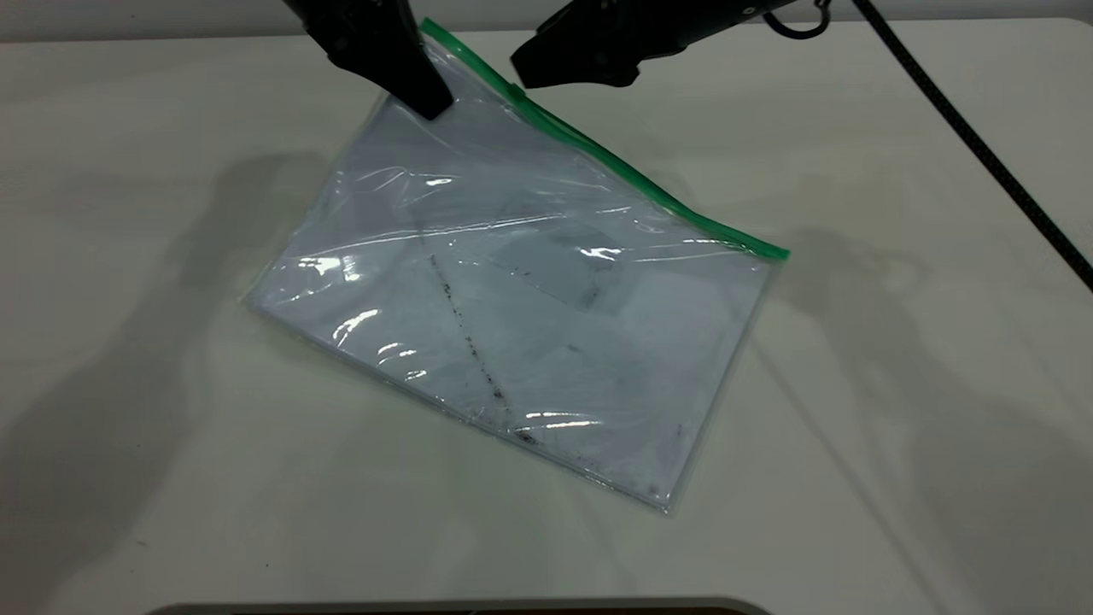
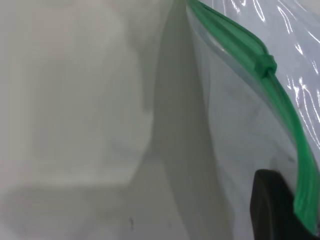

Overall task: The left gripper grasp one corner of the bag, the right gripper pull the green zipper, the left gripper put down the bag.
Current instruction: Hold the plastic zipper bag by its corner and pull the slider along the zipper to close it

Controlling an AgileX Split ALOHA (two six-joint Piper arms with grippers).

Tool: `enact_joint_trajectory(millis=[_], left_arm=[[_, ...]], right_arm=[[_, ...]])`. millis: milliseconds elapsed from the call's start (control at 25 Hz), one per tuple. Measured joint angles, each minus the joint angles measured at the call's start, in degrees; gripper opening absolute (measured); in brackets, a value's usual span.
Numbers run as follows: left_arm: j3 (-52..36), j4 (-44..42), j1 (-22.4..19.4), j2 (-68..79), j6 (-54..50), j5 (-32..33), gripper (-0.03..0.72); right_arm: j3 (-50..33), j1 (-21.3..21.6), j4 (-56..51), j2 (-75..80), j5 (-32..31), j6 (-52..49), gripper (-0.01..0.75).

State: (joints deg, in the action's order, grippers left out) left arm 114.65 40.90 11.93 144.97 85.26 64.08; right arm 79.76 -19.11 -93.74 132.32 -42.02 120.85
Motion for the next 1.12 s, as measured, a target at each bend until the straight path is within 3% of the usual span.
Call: enact_joint_trajectory(millis=[240,720,1120], left_arm=[[0.0,-0.04,2.41,0.0,4.27,-0.85,0.054],[0.0,-0.48,2.67,0.05,5.96,-1.95,0.054],[0.5,-0.89,2.67,0.05,5.95,-2.85,0.054]], right_arm=[[2.25,-0.48,-0.24,1.84,-0.46,0.31,0.456],[3.95,-0.3,0.1,5.99,0.32,0.31,0.45],[3.95,0.61,1.39,5.99,0.32,0.31,0.291]])
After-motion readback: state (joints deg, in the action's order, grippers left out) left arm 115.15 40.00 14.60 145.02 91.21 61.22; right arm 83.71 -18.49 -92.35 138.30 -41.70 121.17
